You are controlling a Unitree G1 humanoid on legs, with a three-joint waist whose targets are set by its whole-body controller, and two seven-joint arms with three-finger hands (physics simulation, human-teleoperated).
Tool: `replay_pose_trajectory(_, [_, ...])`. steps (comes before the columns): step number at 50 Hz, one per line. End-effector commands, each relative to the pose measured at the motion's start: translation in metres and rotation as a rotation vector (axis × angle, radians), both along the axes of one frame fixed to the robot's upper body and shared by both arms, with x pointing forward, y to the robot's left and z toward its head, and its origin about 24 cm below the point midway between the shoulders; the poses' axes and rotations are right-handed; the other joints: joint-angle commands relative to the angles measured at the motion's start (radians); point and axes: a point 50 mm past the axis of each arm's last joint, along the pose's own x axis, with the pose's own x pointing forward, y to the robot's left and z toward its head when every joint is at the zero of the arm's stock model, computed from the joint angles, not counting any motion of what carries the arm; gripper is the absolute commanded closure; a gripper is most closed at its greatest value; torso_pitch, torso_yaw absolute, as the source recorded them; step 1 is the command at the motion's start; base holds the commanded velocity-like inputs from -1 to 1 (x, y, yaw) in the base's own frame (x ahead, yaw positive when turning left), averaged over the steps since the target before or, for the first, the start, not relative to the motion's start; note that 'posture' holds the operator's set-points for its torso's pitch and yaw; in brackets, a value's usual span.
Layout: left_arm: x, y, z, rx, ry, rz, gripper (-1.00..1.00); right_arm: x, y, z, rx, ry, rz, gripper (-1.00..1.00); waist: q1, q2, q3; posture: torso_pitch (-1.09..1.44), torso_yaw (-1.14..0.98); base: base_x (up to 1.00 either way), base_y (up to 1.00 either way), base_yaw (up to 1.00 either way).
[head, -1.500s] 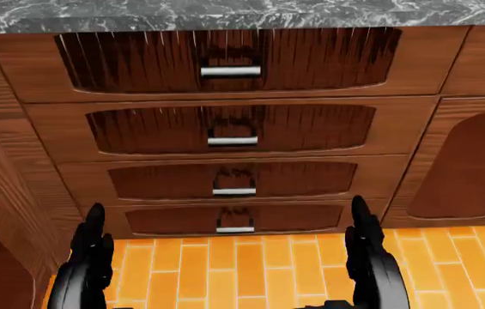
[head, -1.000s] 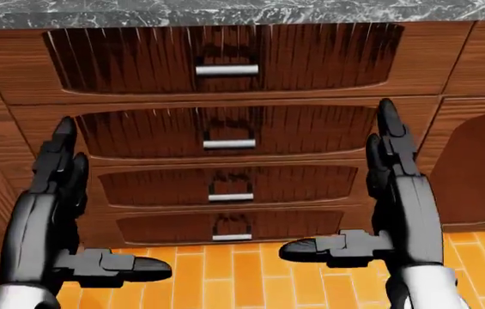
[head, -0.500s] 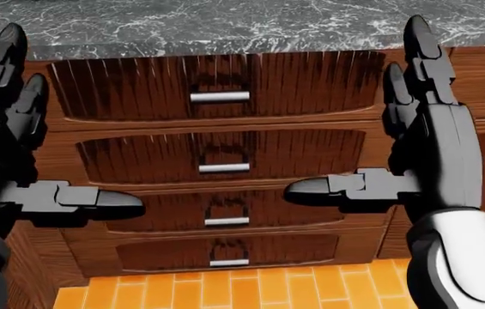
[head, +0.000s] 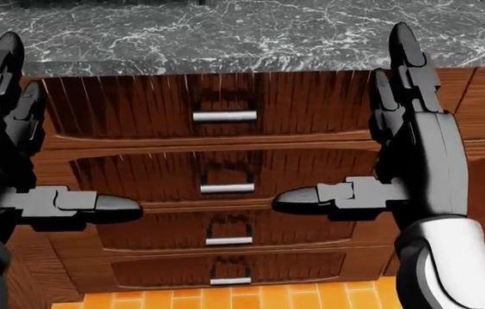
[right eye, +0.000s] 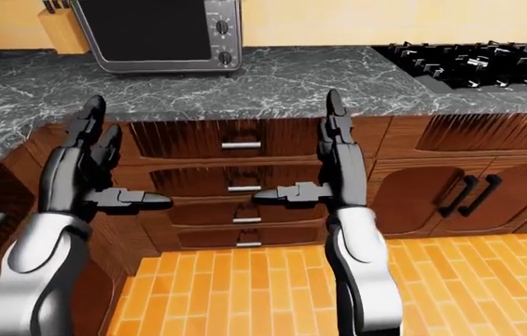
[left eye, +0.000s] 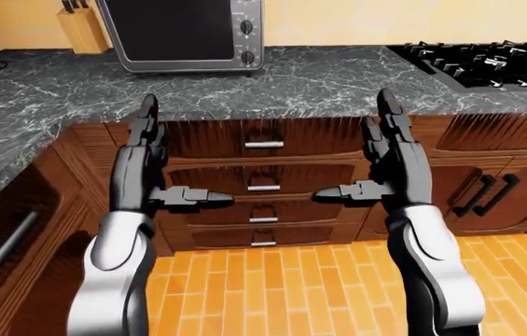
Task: Open the toaster oven door.
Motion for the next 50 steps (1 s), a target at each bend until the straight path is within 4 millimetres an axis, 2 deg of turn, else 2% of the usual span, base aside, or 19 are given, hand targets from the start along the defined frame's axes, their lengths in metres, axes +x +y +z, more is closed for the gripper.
replay_pose_trajectory(1, [-0.003, -0.004, 0.011, 0.001, -0.068, -0.019, -1.0, -0.002, -0.003, 0.011, -0.001, -0.061, -0.016, -1.0, -0.004, -0.014, -0.016, 0.0, 0.0, 0.36, 0.0, 0.0])
replay_pose_trajectory(2, [-0.003, -0.004, 0.011, 0.002, -0.067, -0.02, -1.0, -0.002, -0.003, 0.011, -0.001, -0.062, -0.016, -1.0, -0.008, -0.054, -0.032, 0.0, 0.0, 0.38, 0.0, 0.0])
replay_pose_trajectory(3, [-0.002, -0.004, 0.01, 0.003, -0.065, -0.022, -1.0, -0.002, -0.003, 0.012, -0.002, -0.062, -0.017, -1.0, -0.021, -0.005, -0.01, 0.0, 0.0, 0.37, 0.0, 0.0])
replay_pose_trajectory(4, [-0.002, -0.004, 0.009, 0.002, -0.062, -0.024, -1.0, -0.002, -0.003, 0.011, -0.003, -0.063, -0.016, -1.0, -0.013, -0.03, -0.001, 0.0, 0.0, 0.37, 0.0, 0.0])
replay_pose_trajectory(7, [-0.002, -0.004, 0.008, 0.004, -0.06, -0.026, -1.0, -0.003, -0.002, 0.011, -0.003, -0.063, -0.014, -1.0, -0.029, -0.016, -0.008, 0.0, 0.0, 0.36, 0.0, 0.0])
replay_pose_trajectory(12, [-0.004, -0.002, 0.012, 0.004, -0.07, -0.021, -1.0, -0.003, -0.002, 0.01, -0.001, -0.061, -0.014, -1.0, -0.044, 0.036, 0.002, 0.0, 0.0, 0.35, 0.0, 0.0])
replay_pose_trajectory(16, [-0.004, -0.002, 0.012, 0.004, -0.072, -0.02, -1.0, -0.003, -0.002, 0.009, 0.0, -0.061, -0.014, -1.0, -0.05, 0.115, -0.038, 0.0, 0.0, 0.33, 0.0, 0.0])
replay_pose_trajectory(18, [-0.004, -0.002, 0.012, 0.005, -0.073, -0.019, -1.0, -0.002, -0.002, 0.006, 0.001, -0.06, -0.012, -1.0, -0.043, 0.114, -0.004, 0.0, 0.0, 0.32, 0.0, 0.0])
replay_pose_trajectory(25, [-0.006, -0.001, 0.013, 0.004, -0.075, -0.015, -1.0, -0.002, -0.001, 0.003, -0.002, -0.059, -0.003, -1.0, -0.017, 0.058, -0.008, 0.0, 0.0, 0.31, 0.0, 0.0])
replay_pose_trajectory(28, [-0.005, -0.002, 0.012, 0.004, -0.075, -0.016, -1.0, -0.002, -0.001, 0.003, -0.001, -0.06, -0.003, -1.0, -0.008, 0.014, -0.014, 0.0, 0.0, 0.31, 0.0, 0.0])
replay_pose_trajectory(30, [-0.005, -0.002, 0.013, 0.005, -0.075, -0.016, -1.0, -0.001, -0.001, 0.003, -0.001, -0.06, -0.003, -1.0, -0.01, -0.048, -0.035, 0.0, 0.0, 0.31, 0.0, 0.0])
replay_pose_trajectory(31, [-0.005, -0.002, 0.014, 0.004, -0.075, -0.016, -1.0, -0.001, -0.001, 0.004, 0.0, -0.06, -0.003, -1.0, -0.02, -0.003, -0.017, 0.0, 0.0, 0.31, 0.0, 0.0])
replay_pose_trajectory(32, [-0.005, -0.002, 0.013, 0.004, -0.075, -0.016, -1.0, -0.001, -0.001, 0.004, 0.001, -0.06, -0.002, -1.0, -0.015, -0.026, -0.009, 0.0, 0.0, 0.31, 0.0, 0.0])
replay_pose_trajectory(34, [-0.004, -0.002, 0.013, 0.004, -0.075, -0.017, -1.0, -0.001, -0.001, 0.003, 0.002, -0.059, -0.003, -1.0, -0.03, -0.021, -0.012, 0.0, 0.0, 0.31, 0.0, 0.0])
replay_pose_trajectory(40, [-0.007, -0.003, 0.013, 0.003, -0.077, -0.018, -1.0, -0.001, -0.002, 0.0, 0.003, -0.056, -0.004, -1.0, -0.044, 0.035, -0.001, 0.0, 0.0, 0.31, 0.0, 0.0])
replay_pose_trajectory(44, [-0.007, -0.002, 0.011, 0.0, -0.078, -0.015, -1.0, -0.003, -0.001, 0.002, 0.011, -0.058, 0.0, -1.0, -0.05, 0.115, -0.039, 0.0, 0.0, 0.3, 0.0, 0.0])
replay_pose_trajectory(45, [-0.006, -0.001, 0.01, 0.0, -0.078, -0.014, -1.0, -0.005, 0.001, 0.003, 0.035, -0.07, 0.023, -1.0, -0.037, 0.101, -0.015, 0.0, 0.0, 0.16, 0.0, 0.0])
replay_pose_trajectory(46, [-0.007, -0.001, 0.01, -0.001, -0.077, -0.013, -1.0, -0.005, 0.001, 0.003, 0.034, -0.069, 0.025, -1.0, -0.042, 0.116, 0.0, 0.0, 0.0, 0.03, 0.0, 0.0])
replay_pose_trajectory(50, [-0.007, -0.001, 0.011, -0.003, -0.079, -0.012, -1.0, -0.004, -0.001, 0.001, 0.054, -0.074, 0.019, -1.0, -0.026, 0.082, -0.039, 0.0, 0.0, 0.0, 0.05, 0.11])
